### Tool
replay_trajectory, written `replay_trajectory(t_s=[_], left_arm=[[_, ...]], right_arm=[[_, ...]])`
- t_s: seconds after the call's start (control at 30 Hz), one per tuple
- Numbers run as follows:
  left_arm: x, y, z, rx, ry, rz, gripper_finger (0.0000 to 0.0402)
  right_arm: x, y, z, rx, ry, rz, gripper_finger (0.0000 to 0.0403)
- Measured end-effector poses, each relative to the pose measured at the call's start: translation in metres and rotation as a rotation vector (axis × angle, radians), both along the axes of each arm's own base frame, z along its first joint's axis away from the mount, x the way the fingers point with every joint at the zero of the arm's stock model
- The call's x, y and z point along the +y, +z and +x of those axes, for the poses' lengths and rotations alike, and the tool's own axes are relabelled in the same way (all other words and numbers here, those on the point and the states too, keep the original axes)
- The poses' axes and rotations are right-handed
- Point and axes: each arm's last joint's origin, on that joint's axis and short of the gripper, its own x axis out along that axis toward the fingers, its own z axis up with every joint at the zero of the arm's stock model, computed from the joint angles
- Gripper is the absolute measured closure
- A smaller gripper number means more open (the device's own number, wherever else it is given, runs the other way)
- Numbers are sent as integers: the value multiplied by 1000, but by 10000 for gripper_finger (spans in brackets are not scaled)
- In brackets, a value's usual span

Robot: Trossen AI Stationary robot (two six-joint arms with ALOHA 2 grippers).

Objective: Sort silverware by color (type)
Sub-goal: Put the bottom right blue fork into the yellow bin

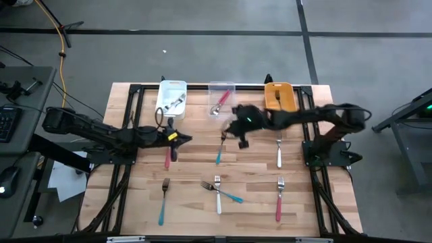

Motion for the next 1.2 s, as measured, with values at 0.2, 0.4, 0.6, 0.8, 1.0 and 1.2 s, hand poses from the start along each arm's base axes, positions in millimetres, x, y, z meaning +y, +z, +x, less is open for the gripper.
replay_trajectory(t_s=[0.2, 0.4, 0.6, 0.8, 1.0, 1.2], left_arm=[[-21, -4, 25, 98, -174, 32, 383], [-51, -8, 54, 195, -289, 67, 383], [-82, -15, 76, 334, -373, 86, 366], [-106, -11, 88, 434, -403, 59, 311], [-119, -5, 86, 480, -399, 106, 251], [-133, -7, 77, 502, -457, 302, 218]], right_arm=[[41, -21, -35, -150, -74, 37, 402], [70, -32, -49, -151, -114, 37, 402], [89, -34, -52, -147, -94, 14, 403], [99, -34, -54, -147, -74, 32, 403], [106, -35, -55, -143, -52, 37, 403], [109, -35, -56, -138, -38, 37, 403]])
